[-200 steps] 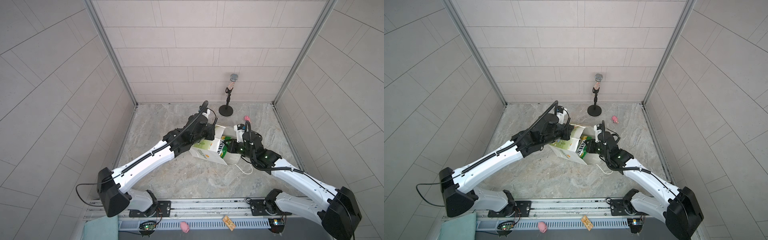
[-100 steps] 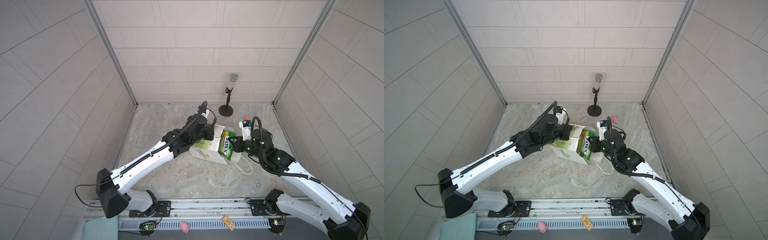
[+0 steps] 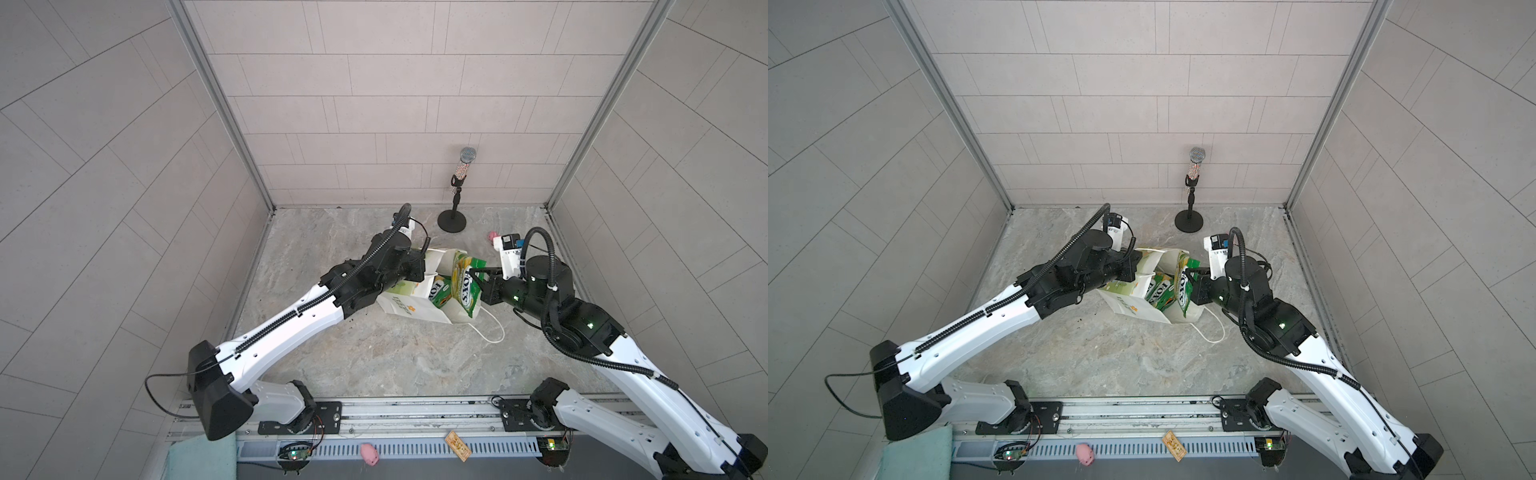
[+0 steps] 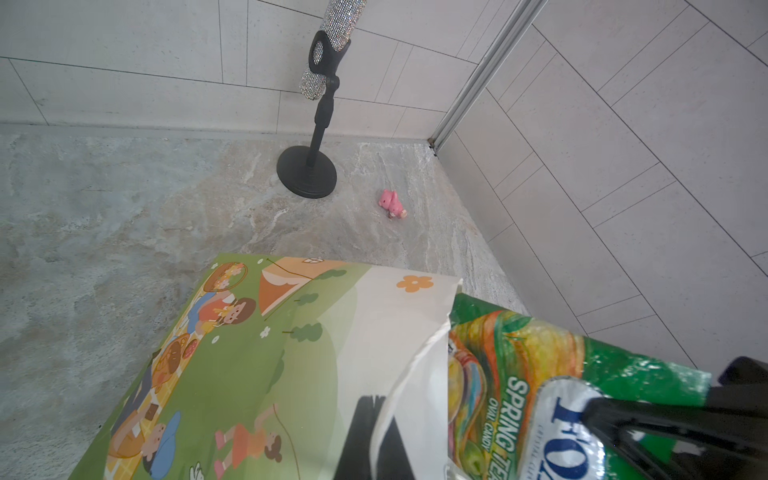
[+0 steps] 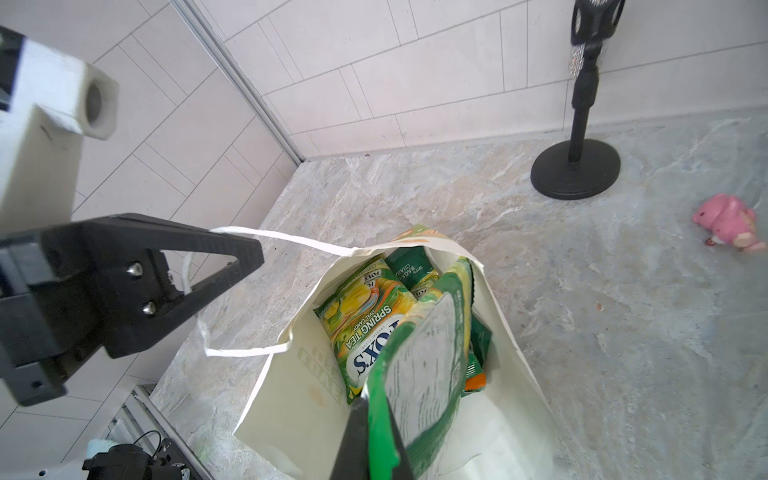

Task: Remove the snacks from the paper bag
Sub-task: 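Grasp a green FOX'S packet with the right gripper and pull it out, then carry the green packet away from the bag with the right gripper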

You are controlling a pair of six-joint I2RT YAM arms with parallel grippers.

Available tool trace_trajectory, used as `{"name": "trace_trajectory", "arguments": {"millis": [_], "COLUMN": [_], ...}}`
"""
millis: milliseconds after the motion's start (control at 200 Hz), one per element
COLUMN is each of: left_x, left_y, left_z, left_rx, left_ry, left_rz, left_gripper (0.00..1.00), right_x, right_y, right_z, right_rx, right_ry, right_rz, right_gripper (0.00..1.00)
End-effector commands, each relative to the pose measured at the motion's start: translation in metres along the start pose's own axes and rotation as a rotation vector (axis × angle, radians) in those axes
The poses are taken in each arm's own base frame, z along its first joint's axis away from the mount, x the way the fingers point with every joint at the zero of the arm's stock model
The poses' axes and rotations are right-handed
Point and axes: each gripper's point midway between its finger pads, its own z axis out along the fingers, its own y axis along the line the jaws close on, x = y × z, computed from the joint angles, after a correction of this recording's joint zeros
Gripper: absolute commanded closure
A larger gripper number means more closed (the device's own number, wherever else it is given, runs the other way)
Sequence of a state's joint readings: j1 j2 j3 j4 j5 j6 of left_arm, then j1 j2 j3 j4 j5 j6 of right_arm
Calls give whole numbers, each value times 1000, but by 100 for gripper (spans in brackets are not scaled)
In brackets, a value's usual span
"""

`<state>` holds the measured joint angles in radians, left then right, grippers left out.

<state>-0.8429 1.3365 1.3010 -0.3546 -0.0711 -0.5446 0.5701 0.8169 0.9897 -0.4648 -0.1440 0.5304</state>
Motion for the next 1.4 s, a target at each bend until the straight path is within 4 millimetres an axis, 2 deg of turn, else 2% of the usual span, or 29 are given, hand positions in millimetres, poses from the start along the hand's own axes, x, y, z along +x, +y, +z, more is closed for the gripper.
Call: {"name": "trace_trajectory", "arguments": {"millis": [0, 410, 525, 710, 1031, 1186, 1396], "left_x": [-8, -7, -8, -8, -7, -5, -7], "left_y": [7, 6, 3, 0, -5, -7, -8], "left_z": [-9, -9, -9, -10, -12, -13, -19], "left_rx": [-24, -11, 0, 20, 53, 63, 71], "left_ry": [-36, -34, -34, -30, -23, -17, -20], "left_rz": [11, 13, 12, 16, 11, 20, 34], "left_gripper": [100, 100, 100, 100, 100, 100, 100], "right_x": [-26, -63, -69, -69, -58, -48, -39], "right_y": [2, 8, -2, -37, -95, -124, -142], "right_z": [-22, -68, -79, -87, -58, -34, 1], "right_rx": [24, 51, 119, 316, 434, 469, 391], "right_ry": [-91, -200, -221, -196, -62, 7, 33], "right_rz": [-44, -91, -102, -136, -47, -17, 53], "right_gripper": [100, 100, 100, 100, 100, 100, 100]}}
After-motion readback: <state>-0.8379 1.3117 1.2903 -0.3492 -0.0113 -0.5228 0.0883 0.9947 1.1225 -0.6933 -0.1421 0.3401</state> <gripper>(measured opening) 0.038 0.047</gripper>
